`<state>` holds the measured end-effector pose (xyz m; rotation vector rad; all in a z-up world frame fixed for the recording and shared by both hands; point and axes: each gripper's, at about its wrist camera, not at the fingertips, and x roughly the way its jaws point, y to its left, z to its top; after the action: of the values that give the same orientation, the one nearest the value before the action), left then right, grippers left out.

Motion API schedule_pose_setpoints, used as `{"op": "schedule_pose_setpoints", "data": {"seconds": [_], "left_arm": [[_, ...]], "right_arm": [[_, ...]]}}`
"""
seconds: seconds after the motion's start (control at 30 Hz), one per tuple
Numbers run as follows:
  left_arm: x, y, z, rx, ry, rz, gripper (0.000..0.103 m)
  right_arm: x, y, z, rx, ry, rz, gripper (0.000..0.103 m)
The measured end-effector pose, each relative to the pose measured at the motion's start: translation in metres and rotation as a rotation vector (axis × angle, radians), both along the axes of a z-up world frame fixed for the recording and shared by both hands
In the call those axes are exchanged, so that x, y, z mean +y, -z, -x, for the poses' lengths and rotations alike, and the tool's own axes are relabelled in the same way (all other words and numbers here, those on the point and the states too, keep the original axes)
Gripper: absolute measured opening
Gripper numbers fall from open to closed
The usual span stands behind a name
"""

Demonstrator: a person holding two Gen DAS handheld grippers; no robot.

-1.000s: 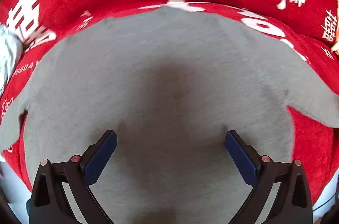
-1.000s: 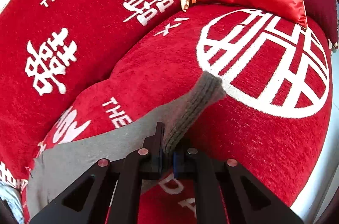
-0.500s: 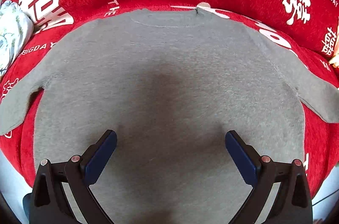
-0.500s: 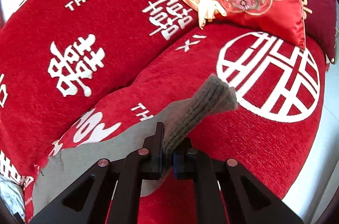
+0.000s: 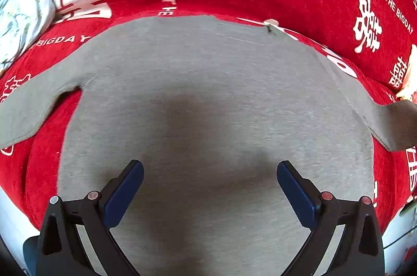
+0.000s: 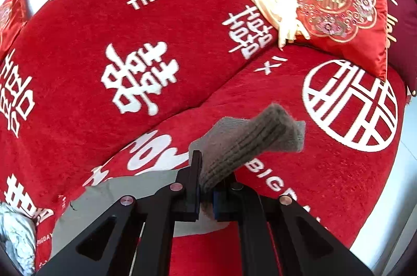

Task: Fold small clothes
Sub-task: 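Carry the held sleeve with the right tool across the sweater body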

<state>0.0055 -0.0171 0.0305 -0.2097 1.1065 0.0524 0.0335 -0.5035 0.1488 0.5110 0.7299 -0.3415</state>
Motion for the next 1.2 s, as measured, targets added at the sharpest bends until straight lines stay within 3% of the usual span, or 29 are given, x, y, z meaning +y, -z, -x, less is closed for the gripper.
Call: {"op": "schedule_pose_setpoints", "data": {"seconds": [0.23,0.7,1.0,1.2], "left_arm": [[0.022,0.015,0.015,0.009,-0.002,-0.018,0.102],[0.059,0.008,0.035,-0.036,-0.007,-0.014,0.102],[0.087,0.001,0.043,-0.046,-0.026,0.004,0.102],[0.098,-0.008,0.046,-0.055,-0.016,-0.03,0.102]], "right_arm": [[0.041,-0.01,-0.011,-0.018,-0.036,-0.05,0.007],[0.178,-0.029,-0.046,-0.015,-0.214,0.02,0.007],[0.268,-0.015,-0.067,0.012,-0.325,0.036,0.007],[0.325,-0.001,-0.074,0.006,-0.403,0.016,0.007]]}}
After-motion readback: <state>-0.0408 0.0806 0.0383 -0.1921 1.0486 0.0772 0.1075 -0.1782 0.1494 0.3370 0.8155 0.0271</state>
